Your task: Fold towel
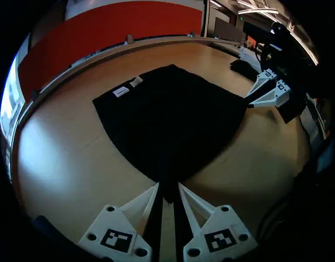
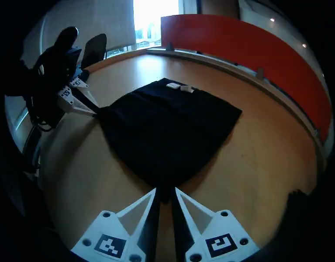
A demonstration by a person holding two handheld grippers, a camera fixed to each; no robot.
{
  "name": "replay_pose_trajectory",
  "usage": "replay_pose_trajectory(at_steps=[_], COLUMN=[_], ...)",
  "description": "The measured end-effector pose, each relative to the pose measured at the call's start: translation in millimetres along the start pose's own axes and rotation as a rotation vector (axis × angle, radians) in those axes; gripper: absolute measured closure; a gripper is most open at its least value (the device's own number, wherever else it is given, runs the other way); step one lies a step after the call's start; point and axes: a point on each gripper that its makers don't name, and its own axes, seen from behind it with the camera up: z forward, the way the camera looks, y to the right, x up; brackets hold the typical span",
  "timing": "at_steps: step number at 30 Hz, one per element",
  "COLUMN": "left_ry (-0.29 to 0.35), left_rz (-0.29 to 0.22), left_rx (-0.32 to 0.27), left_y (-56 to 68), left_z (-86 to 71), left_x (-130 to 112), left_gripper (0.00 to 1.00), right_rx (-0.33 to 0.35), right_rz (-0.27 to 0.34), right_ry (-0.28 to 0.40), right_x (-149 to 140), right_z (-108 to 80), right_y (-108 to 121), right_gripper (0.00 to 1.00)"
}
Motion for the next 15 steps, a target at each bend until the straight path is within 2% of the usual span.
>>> replay_pose_trajectory(at_steps=[8, 15], left_ry=[0.023, 0.035], left_rz=[-0.024, -0.035], left_rx=[0.010, 0.011], left_y=[1.7, 5.0], left_z=[-14.8, -31.8], left_x=[13.0, 25.2], left_gripper=[0.85, 0.86], right_rx=[0.004, -0.006], right_rz=[0.010, -0.006], right_ry=[0.024, 0.051], right_x=[10.8, 24.2], right_z=[-16.3, -34.9], right_y=[-0.5, -0.1], right_gripper=[0.84, 0.84])
